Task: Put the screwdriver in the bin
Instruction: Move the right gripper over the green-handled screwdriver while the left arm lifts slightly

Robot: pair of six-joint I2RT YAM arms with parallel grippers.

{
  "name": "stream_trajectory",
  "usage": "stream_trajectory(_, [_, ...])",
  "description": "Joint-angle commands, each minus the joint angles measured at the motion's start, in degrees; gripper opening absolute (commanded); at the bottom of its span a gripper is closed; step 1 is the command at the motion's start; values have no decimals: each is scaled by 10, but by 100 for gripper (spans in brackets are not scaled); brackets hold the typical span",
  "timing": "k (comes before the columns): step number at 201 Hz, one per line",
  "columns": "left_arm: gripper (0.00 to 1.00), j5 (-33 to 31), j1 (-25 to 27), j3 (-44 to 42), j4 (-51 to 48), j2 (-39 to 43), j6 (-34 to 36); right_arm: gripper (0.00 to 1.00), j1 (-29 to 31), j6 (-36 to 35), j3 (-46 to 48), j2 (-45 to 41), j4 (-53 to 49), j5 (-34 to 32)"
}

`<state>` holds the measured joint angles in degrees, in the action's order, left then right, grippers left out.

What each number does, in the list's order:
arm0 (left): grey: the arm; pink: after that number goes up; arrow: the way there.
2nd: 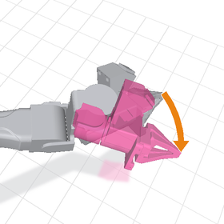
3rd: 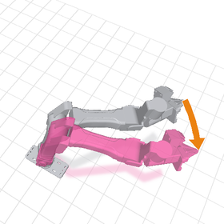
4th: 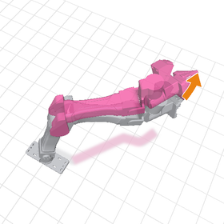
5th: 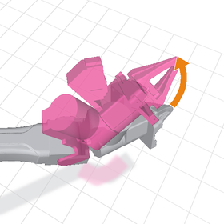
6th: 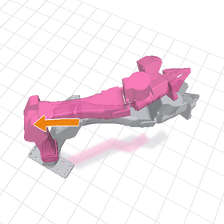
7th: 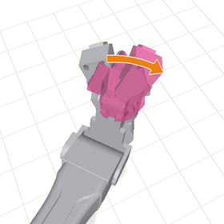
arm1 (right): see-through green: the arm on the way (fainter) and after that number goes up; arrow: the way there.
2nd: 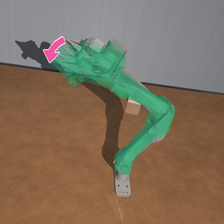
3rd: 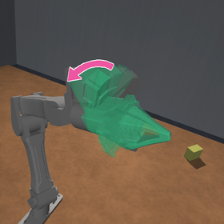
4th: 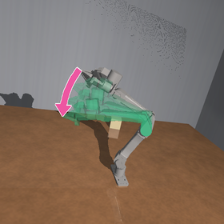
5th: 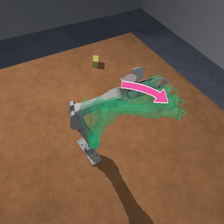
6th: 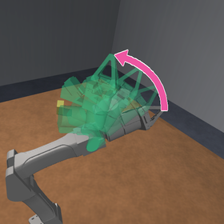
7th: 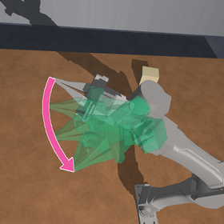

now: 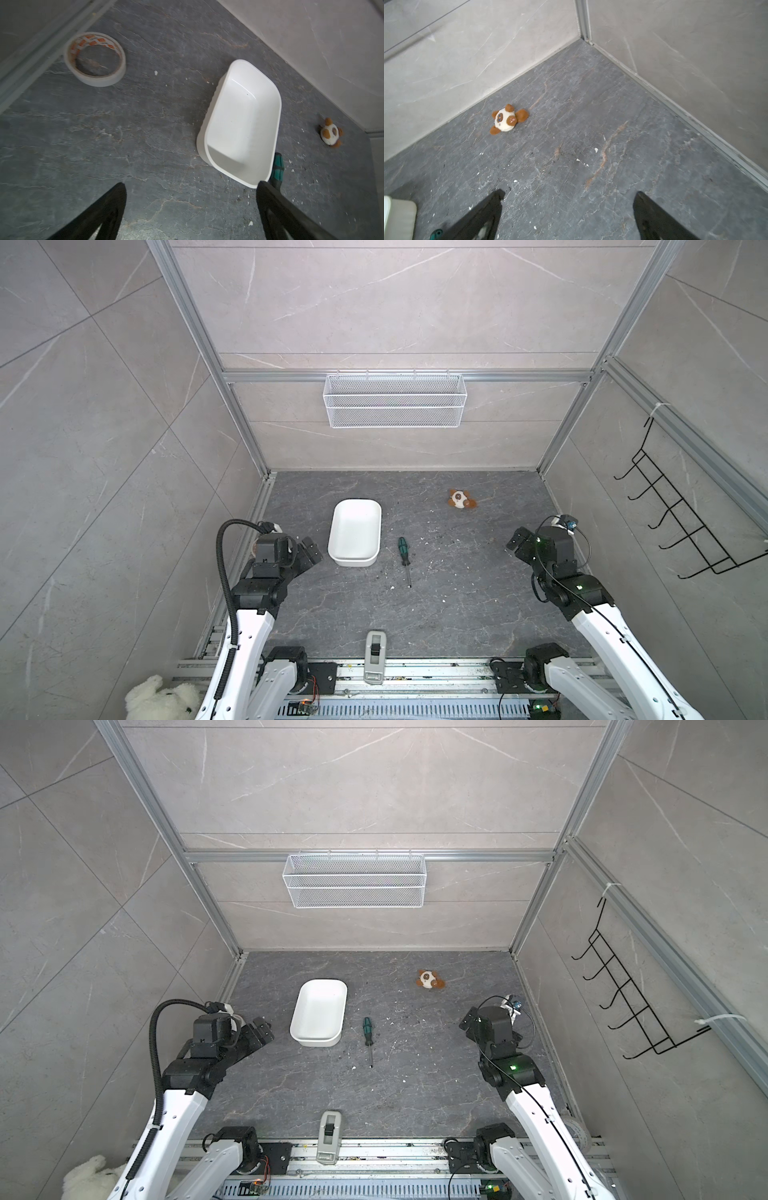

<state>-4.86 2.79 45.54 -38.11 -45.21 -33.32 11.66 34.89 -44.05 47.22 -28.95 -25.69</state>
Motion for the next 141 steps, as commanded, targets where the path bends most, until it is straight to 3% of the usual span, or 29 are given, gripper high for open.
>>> stream_trajectory(1, [100, -111, 0, -8, -83, 6, -73, 99, 1, 5, -34, 24, -83, 0])
stream_trajectory(16, [100, -133, 0, -54, -85, 8, -142, 99, 3, 10, -16, 32, -54, 103])
stream_trajectory(36, [100, -120, -1, -112, -43, 11, -147, 99, 32, 36, 67, 14, 77, 261])
stream_trajectory(63, [99, -133, -1, -152, -12, 22, -148, 99, 98, 57, 114, 19, 135, 250])
stream_trajectory(82, [100, -109, 0, -177, 37, 46, -126, 99, 135, 57, 119, 48, 165, 244])
stream_trajectory(106, [100, -77, 0, -215, 98, 78, -92, 99, 177, 69, 93, 118, 194, 253])
stream_trajectory(141, [100, -64, 0, -218, 83, 87, -99, 99, 246, 78, 42, 232, 240, 247])
